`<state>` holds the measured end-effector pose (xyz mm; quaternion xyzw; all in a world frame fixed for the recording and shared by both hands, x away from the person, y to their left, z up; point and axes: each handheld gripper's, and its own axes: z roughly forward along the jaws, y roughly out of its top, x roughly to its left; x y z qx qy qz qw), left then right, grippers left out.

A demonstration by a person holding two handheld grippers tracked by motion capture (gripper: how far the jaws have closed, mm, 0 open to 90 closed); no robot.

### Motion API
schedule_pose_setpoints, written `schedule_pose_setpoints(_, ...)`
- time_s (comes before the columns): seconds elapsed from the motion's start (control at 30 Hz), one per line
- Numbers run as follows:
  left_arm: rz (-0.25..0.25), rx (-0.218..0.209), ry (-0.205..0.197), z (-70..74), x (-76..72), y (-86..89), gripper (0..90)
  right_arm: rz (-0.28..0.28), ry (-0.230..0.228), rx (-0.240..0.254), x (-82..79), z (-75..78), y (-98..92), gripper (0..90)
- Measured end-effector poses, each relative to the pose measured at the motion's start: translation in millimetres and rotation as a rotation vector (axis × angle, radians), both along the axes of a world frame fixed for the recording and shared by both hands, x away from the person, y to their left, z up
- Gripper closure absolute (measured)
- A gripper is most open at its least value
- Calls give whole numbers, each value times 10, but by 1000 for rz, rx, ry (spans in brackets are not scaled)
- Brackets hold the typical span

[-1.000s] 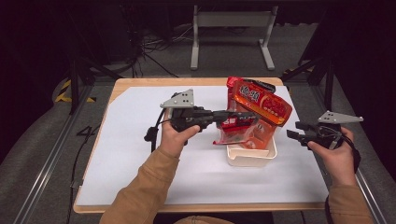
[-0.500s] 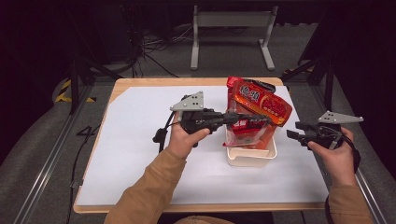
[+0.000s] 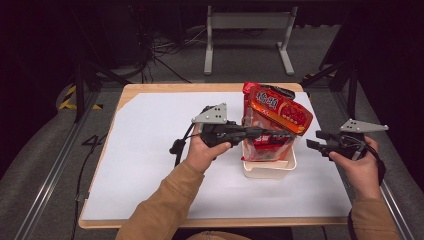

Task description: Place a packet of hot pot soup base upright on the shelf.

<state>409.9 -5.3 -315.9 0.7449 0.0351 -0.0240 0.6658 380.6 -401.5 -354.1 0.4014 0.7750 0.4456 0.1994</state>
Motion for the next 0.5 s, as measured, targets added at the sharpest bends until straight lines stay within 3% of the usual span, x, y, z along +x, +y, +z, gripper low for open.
schedule_pose_setpoints(0.5, -28, -5, 6, -101, -7, -110, 896, 3, -1, -2, 3, 0, 0, 431)
